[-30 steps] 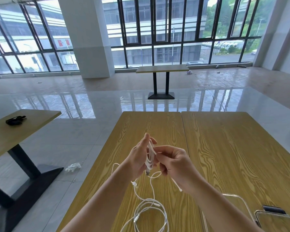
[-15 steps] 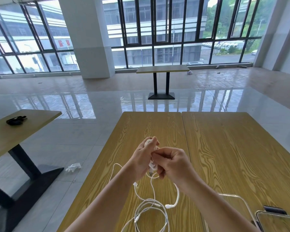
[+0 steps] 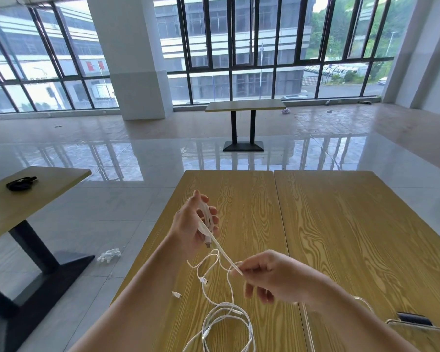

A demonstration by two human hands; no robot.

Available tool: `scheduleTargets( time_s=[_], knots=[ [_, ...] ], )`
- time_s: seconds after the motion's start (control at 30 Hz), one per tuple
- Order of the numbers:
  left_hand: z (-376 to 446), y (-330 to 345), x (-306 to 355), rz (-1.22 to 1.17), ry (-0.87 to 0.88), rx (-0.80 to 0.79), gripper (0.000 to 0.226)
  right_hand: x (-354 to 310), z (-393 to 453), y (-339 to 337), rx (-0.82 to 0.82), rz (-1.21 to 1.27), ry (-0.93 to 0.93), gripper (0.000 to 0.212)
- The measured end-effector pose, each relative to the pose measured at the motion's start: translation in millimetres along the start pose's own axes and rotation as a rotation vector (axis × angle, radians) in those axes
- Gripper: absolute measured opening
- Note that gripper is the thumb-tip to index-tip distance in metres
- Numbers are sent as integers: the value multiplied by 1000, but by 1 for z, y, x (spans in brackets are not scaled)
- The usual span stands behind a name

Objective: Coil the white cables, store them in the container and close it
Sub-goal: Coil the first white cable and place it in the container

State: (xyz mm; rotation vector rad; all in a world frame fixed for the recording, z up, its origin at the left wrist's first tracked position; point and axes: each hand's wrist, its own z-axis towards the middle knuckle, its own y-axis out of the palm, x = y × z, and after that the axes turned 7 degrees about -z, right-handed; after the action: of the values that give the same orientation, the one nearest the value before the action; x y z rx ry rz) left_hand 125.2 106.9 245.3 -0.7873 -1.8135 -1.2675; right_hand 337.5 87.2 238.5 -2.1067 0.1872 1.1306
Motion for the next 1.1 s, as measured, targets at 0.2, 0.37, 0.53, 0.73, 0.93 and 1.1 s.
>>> scheduleTargets(
  time_s=[0.2, 0.37, 0.53, 0.73, 0.93, 1.1],
  knots=[
    [-5, 1, 1, 216, -43, -140, 30, 9, 13, -7, 282, -164, 166, 22],
    [-9, 7, -5, 326, -29, -225, 27, 0, 13, -12, 510, 24, 128, 20],
    [-11, 8, -13, 322, -45, -217, 26, -9, 10, -12, 478, 457, -8, 16],
    [-16, 14, -23, 285, -52, -246, 24, -15, 8, -10, 385, 595, -166, 26],
    [-19, 15, -30, 197, -58, -326, 28, -18, 8, -4, 314, 504, -212, 40],
    [-20, 17, -34, 164, -86, -347, 35, -17, 12, 0, 391, 415, -171, 27]
  ],
)
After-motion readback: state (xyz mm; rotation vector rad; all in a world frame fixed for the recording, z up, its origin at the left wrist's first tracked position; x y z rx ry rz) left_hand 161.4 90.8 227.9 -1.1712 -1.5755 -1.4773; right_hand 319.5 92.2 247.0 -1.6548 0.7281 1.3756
